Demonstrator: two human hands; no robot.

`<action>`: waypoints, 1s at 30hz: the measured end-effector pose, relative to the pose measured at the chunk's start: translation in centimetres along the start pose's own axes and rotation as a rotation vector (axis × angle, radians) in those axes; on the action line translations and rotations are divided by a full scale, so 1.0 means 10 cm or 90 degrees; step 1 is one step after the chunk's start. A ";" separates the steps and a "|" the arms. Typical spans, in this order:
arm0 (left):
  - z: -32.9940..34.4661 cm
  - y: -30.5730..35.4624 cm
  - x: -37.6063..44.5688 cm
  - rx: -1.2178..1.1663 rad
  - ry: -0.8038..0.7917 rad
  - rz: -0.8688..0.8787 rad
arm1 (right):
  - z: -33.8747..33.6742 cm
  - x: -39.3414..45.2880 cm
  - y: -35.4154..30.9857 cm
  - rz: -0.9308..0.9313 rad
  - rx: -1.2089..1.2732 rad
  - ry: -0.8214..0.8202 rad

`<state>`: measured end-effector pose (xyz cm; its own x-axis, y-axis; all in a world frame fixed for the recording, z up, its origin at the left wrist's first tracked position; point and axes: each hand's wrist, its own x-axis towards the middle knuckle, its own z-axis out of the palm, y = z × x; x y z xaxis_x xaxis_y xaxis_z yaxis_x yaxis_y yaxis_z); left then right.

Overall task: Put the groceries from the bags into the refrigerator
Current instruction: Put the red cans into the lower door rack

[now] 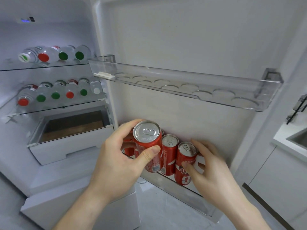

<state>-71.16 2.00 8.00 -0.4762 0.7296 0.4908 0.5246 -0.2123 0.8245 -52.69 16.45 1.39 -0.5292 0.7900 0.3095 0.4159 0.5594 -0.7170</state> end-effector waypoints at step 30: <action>1.32 -0.04 0.13 0.367 -0.168 0.023 | -0.90 -0.18 0.43 -0.141 -0.218 -0.415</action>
<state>-62.67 11.61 4.59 -0.2995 0.8800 0.3687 0.8678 0.0906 0.4887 -43.34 19.69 3.39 -0.9117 0.4025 -0.0831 0.3988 0.8175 -0.4155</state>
